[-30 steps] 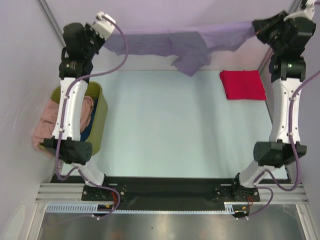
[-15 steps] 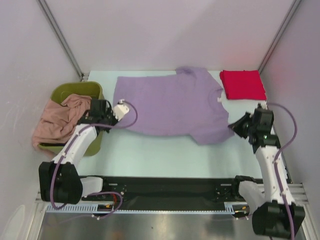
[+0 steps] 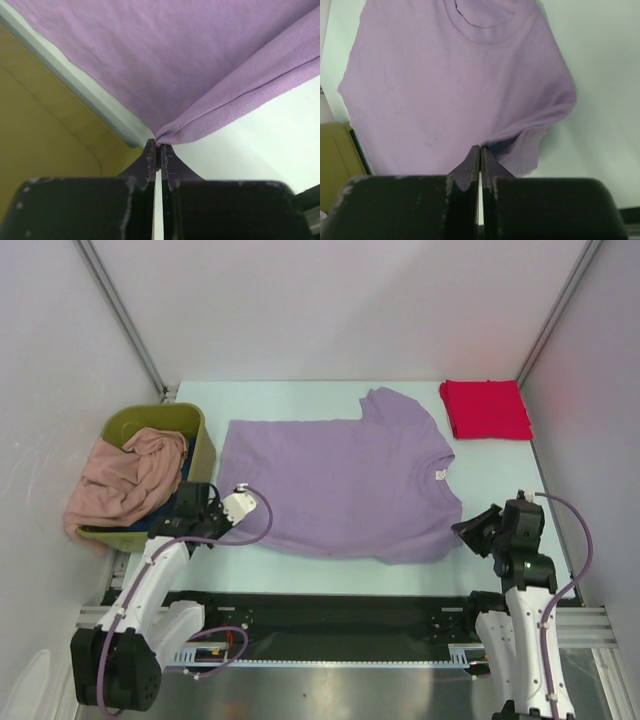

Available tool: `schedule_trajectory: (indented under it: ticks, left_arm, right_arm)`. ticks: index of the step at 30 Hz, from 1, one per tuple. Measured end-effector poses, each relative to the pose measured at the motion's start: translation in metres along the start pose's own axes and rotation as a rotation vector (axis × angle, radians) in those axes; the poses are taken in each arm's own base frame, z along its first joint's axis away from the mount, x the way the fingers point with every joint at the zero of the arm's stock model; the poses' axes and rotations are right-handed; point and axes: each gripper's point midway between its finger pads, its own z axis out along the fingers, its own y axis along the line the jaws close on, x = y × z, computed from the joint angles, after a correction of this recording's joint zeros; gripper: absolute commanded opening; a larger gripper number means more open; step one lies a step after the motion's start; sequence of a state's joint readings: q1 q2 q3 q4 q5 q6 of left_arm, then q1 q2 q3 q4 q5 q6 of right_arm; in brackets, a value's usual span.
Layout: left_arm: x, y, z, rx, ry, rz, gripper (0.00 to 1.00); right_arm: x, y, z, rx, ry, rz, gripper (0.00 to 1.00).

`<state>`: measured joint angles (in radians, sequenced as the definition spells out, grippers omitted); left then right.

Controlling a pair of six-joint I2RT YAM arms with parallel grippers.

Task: Fold and stack the t-shirts
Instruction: Fold the tshirt

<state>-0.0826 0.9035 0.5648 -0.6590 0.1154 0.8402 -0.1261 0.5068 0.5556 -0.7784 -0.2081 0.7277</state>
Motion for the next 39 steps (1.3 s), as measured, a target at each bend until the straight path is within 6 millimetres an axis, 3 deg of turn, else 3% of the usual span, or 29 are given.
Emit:
schedule_trajectory:
  ticks: [5,9,13,21,31,39]
  left_arm:
    - [-0.004,0.010,0.014,0.033,0.045,-0.011,0.00]
    - [-0.022,0.039,0.028,0.006,0.046,-0.034,0.00]
    - [-0.040,0.073,0.049,-0.039,0.034,-0.065,0.00]
    - [-0.048,0.095,0.085,-0.045,0.059,-0.097,0.00]
    - [-0.046,0.117,0.091,-0.097,0.068,-0.160,0.00]
    - [-0.042,0.117,0.086,-0.127,0.048,-0.224,0.00]
  right_arm:
    - [-0.005,0.001,0.036,0.033,0.071,-0.002,0.00]
    - [-0.019,0.006,0.079,0.064,0.143,-0.057,0.00]
    - [-0.045,0.028,0.119,0.026,0.157,-0.131,0.00]
    - [-0.069,0.042,0.182,0.017,0.212,-0.218,0.00]
    - [-0.094,0.062,0.201,-0.008,0.182,-0.296,0.00]
    - [-0.095,0.056,0.204,0.014,0.182,-0.312,0.00]
